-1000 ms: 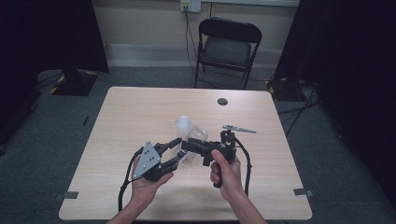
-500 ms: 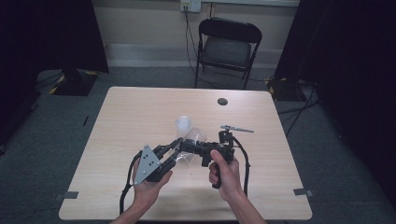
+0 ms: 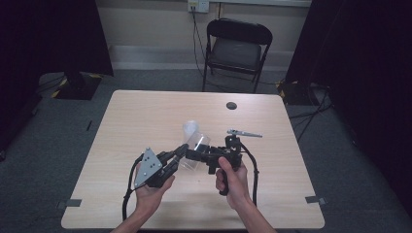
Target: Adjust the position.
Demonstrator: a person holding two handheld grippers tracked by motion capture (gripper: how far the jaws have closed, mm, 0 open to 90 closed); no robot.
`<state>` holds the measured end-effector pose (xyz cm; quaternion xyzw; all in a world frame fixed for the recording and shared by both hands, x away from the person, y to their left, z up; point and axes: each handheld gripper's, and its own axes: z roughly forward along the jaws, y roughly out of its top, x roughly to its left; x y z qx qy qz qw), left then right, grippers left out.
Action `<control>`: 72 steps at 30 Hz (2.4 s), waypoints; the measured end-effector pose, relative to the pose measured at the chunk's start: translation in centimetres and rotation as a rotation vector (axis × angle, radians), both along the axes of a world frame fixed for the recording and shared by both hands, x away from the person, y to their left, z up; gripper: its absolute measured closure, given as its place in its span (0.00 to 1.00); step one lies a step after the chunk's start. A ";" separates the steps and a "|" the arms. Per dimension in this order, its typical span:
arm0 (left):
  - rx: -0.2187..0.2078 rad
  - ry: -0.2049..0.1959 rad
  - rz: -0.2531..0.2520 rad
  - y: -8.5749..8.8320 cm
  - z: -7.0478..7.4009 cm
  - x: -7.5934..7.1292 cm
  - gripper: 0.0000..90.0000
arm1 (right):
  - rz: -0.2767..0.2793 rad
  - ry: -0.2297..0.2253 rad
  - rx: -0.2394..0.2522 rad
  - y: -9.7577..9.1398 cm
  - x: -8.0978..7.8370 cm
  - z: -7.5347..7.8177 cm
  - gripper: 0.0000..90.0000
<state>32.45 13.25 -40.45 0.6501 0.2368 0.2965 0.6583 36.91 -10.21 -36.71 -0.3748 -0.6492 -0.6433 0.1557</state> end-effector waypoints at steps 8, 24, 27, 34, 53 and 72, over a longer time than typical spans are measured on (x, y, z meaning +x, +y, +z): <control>-0.013 0.059 -0.015 0.3 0.1 0.1 1.00 | -0.013 -0.017 -0.003 -0.3 0.1 0.0 0.15; 0.000 0.122 -0.053 1.0 0.5 -0.3 1.00 | -0.039 -0.069 0.003 -1.9 0.5 0.4 0.15; 0.017 0.149 -0.049 1.0 0.4 -0.2 1.00 | -0.049 -0.085 -0.013 -2.1 0.5 0.4 0.15; 0.062 0.223 -0.048 1.3 0.4 0.3 1.00 | -0.080 -0.162 -0.064 -2.4 0.4 0.4 0.15; 0.033 0.486 -0.136 3.4 0.9 2.2 1.00 | -0.129 -0.232 -0.164 -3.6 0.5 0.5 0.17; 0.163 0.658 -0.174 3.5 0.3 3.0 1.00 | -0.089 -0.298 -0.306 -3.8 -0.7 -0.7 0.19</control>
